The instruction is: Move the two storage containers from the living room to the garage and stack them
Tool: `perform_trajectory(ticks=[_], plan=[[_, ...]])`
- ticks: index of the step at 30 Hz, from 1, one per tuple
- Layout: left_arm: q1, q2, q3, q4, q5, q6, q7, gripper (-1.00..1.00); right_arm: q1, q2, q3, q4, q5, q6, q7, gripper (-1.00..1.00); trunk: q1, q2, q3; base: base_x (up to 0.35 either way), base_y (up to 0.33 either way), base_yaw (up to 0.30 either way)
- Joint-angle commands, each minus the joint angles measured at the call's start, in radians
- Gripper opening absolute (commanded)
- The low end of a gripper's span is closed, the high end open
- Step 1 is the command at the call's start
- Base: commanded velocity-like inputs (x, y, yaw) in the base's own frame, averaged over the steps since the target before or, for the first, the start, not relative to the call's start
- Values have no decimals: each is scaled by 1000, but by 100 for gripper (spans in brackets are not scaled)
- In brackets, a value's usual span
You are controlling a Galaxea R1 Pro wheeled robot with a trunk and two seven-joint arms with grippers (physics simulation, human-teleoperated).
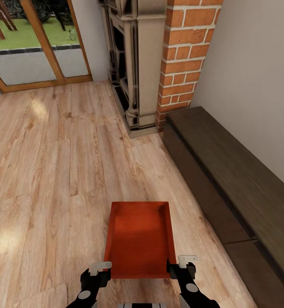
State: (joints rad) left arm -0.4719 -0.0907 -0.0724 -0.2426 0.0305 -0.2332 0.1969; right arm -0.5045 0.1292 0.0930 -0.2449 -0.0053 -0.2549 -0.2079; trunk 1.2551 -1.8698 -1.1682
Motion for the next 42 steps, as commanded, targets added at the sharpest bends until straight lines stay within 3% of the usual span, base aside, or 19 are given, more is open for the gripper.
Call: perform_trajectory(ticks=[1, 25, 42], plan=[[-1, 0, -8, 1, 3, -3, 7, 100, -1, 0, 8, 1, 0, -1, -8, 100, 0, 0, -1, 0, 0, 0], [-1, 0, -7, 2, 3, -2, 12, 100, 0, 0, 8, 1, -1, -8, -8, 100, 0, 0, -1, 0, 0, 0], [-1, 0, -7, 2, 3, -1, 11, 100, 0, 0, 8, 1, -1, -9, -8, 100, 65, -119, -54, 0, 0, 0]])
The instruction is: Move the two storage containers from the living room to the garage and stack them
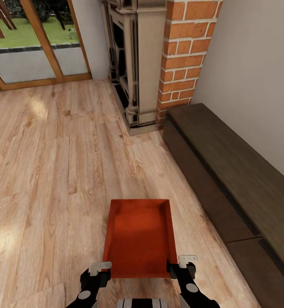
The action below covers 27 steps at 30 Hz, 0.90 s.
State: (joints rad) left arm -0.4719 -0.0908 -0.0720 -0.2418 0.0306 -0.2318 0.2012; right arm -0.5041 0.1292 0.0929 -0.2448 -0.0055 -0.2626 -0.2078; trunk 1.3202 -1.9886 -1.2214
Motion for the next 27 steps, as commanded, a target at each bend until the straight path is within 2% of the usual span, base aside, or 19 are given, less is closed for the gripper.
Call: perform_trajectory(ticks=[1, 18, 27], plan=[[-1, 0, -8, 1, 3, -3, 7, 100, -1, 0, 8, 1, -1, -1, -8, 100, 4, -7, -4, 0, 0, 0], [-1, 0, -8, 1, 2, -3, 7, 100, -1, 0, 8, 1, -1, -1, -8, 100, 69, -126, -57, 0, 0, 0], [-1, 0, -8, 0, 3, -4, 7, 100, -1, 0, 8, 1, -1, -1, -8, 100, 69, -126, -57, 0, 0, 0]])
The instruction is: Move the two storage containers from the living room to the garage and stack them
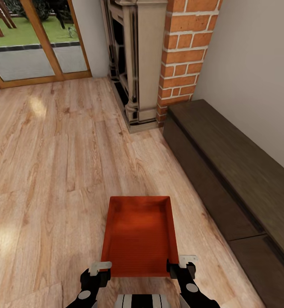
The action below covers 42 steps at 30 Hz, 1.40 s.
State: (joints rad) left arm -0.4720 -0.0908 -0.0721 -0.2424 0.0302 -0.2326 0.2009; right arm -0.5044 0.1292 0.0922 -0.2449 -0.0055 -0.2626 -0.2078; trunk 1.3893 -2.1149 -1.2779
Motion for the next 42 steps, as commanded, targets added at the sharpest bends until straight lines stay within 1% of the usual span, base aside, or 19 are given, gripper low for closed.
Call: perform_trajectory(ticks=[1, 37, 42], plan=[[-1, 0, -8, 1, 3, -3, 7, 100, 0, 0, 9, 1, -1, -1, -8, 100, 0, 0, -1, 0, 0, 0], [-1, 2, -4, 2, 6, 3, 7, 100, -1, 0, 8, 2, -1, -4, -8, 100, 0, 0, -1, 0, 0, 0], [-2, -1, -3, -27, 5, 8, 4, 100, 0, 0, 8, 1, -1, -4, -8, 100, 0, 0, -1, 0, 0, 0]])
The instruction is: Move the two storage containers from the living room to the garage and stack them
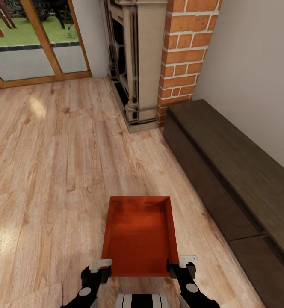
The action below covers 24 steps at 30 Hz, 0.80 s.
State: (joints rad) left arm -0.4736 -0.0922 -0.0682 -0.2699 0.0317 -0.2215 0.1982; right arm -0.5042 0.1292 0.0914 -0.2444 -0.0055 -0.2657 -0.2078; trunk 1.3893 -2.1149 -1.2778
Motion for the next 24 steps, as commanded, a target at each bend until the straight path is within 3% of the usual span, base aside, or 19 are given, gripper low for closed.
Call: perform_trajectory(ticks=[1, 24], plan=[[-1, -1, -7, -7, 4, -2, 7, 100, -1, 0, 8, 1, -1, -2, -8, 100, 0, 0, -1, 0, 0, 0], [-2, -4, -11, -26, 0, -9, 8, 100, -1, 0, 8, 2, -1, -2, -8, 100, 0, 0, -1, 0, 0, 0]])
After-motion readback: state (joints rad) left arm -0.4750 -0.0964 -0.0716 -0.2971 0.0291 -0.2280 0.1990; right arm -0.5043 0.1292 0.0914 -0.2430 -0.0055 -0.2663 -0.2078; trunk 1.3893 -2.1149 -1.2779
